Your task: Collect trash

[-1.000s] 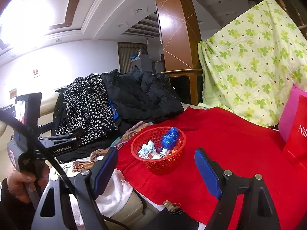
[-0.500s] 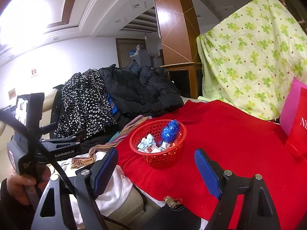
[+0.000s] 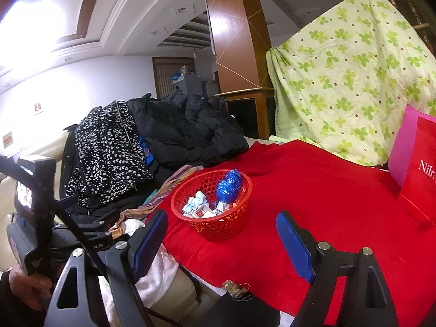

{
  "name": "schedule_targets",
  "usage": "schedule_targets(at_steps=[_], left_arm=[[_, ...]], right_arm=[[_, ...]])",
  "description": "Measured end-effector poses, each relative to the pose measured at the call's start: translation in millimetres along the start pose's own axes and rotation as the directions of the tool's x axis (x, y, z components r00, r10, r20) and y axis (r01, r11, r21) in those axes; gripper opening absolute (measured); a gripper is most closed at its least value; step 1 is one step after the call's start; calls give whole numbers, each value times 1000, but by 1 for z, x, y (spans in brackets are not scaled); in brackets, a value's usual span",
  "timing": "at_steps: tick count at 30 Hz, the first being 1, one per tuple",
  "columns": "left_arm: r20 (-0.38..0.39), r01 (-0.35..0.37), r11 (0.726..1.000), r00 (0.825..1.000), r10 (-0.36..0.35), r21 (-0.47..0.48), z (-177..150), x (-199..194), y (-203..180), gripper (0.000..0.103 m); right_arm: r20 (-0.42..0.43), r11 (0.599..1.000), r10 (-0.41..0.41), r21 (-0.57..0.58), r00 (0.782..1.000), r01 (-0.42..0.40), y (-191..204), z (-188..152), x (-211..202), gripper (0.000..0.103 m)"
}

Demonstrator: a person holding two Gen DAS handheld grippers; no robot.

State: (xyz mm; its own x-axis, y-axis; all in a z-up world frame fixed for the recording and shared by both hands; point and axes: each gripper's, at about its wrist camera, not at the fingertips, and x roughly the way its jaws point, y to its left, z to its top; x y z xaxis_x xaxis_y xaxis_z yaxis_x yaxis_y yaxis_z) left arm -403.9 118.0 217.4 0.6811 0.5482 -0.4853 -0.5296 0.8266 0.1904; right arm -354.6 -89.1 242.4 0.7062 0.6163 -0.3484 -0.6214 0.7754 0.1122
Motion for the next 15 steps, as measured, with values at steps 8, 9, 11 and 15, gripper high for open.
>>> schedule_targets(at_steps=[8,9,11,15], left_arm=[[-10,14,1000,1000,-14,-7,-4,3,-2,100],[-11,15,1000,1000,-15,-6,-4,3,-2,100],[-15,16,1000,1000,-16,-5,-5,4,-3,100],[-24,21,1000,999,-21,-5,-6,6,-4,100]], right_arm=[[3,1000,-13,-15,1000,13,7,-2,5,84],[6,1000,-14,-17,1000,14,7,-3,5,84],[10,1000,-16,-22,1000,16,8,-3,5,84],[13,1000,-19,-19,1000,20,8,-3,6,84]])
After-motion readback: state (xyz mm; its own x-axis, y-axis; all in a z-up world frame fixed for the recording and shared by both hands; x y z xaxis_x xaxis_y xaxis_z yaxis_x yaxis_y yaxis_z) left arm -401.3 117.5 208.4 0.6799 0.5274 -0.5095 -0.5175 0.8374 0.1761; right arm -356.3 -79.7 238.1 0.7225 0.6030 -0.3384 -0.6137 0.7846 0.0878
